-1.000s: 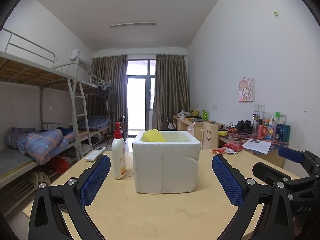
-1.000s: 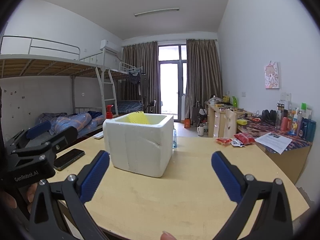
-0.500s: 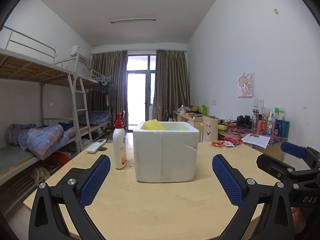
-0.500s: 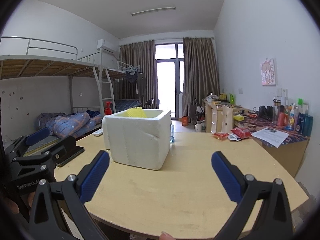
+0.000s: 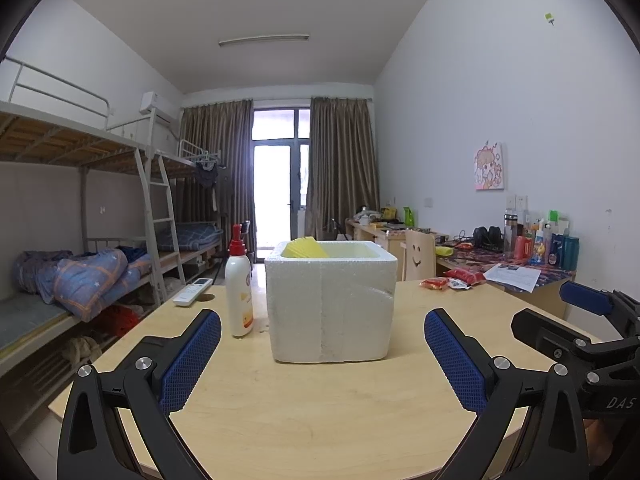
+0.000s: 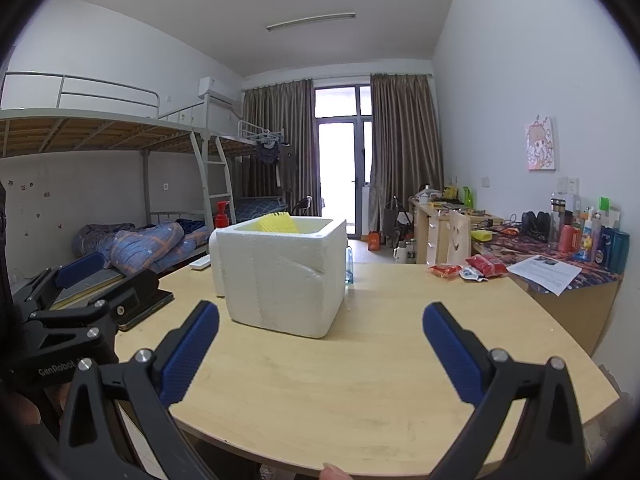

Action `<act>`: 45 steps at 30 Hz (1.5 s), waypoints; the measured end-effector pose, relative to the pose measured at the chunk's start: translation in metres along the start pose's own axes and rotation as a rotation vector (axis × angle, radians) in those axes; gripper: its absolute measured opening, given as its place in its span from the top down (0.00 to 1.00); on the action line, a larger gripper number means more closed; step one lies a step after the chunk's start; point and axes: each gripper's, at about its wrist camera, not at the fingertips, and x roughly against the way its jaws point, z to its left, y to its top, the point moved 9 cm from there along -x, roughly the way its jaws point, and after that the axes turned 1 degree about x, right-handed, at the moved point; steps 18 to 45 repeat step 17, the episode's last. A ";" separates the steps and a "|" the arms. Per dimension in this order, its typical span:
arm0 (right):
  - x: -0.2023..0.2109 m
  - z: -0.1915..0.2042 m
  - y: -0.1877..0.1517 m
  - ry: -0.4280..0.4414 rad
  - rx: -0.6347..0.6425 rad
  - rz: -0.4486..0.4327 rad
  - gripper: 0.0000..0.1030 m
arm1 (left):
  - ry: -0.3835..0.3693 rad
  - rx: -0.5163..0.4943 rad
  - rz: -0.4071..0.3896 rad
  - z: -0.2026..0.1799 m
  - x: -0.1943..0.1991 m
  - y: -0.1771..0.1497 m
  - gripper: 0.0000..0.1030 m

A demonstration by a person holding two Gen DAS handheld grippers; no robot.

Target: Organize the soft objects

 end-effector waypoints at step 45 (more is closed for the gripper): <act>-0.002 0.002 0.000 0.006 0.008 -0.002 0.00 | -0.004 -0.005 0.000 -0.005 0.002 -0.002 0.01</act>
